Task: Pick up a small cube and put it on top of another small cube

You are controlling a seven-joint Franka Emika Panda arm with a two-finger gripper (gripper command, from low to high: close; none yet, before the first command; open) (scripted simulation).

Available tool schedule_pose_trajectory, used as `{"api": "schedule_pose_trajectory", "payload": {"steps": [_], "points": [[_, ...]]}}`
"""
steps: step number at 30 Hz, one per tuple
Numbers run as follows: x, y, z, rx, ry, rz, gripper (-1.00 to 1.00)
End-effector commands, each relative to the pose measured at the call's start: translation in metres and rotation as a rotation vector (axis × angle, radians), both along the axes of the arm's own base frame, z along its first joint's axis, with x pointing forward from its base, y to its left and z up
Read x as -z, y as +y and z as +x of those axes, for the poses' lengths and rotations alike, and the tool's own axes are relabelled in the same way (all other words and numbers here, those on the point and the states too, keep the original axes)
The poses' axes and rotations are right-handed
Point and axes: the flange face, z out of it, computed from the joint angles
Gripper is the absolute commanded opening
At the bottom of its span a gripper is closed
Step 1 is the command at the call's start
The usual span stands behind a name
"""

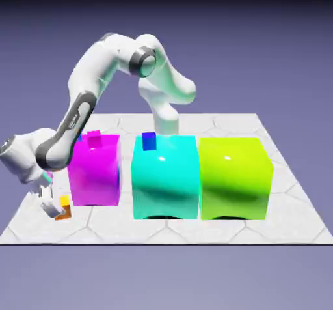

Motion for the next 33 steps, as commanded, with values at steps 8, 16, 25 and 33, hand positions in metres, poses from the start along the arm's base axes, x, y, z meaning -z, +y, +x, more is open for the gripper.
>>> {"api": "schedule_pose_trajectory", "payload": {"steps": [8,16,25,33], "points": [[-0.095,0.096,0.005,-0.245,-0.027,0.045,-1.0],[-0.174,0.19,-0.022,-0.502,-0.032,0.051,-1.0],[-0.237,0.28,-0.087,-0.783,-0.007,0.0,-1.0],[-0.197,0.304,-0.122,-0.849,0.004,-0.022,-1.0]]}}
